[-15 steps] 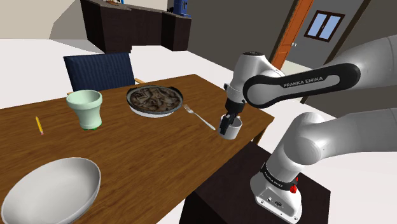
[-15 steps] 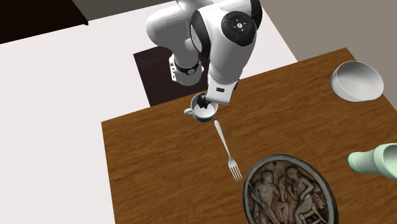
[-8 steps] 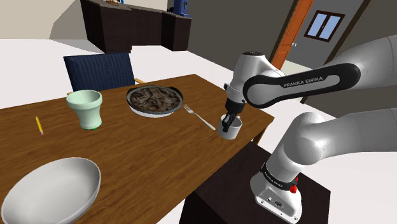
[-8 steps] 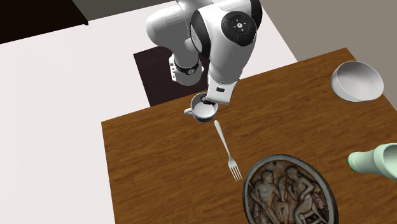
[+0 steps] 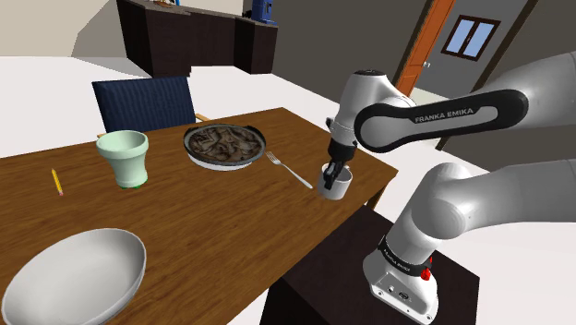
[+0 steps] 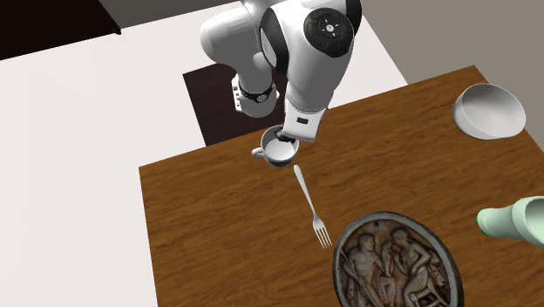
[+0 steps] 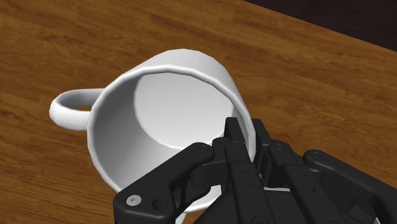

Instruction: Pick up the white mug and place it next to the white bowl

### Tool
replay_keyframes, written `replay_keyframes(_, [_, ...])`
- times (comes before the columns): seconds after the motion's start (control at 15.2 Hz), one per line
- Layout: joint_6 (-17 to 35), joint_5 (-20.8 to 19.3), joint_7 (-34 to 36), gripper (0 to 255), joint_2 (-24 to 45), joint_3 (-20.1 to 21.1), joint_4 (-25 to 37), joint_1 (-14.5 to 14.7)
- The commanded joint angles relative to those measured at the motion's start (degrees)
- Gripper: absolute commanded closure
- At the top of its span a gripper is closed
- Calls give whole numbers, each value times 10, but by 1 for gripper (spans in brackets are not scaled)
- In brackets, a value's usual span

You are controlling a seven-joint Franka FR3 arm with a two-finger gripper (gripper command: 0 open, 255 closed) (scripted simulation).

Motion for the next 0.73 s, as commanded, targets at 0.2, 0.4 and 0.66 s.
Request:
replay_keyframes(0.2, [-51, -2, -1, 255, -23, -2, 29, 0])
replay_keyframes(0.4, [-80, -3, -2, 255, -33, -4, 47, -1])
replay_keyframes(0.66, [-117, -5, -3, 255, -43, -6, 74, -2])
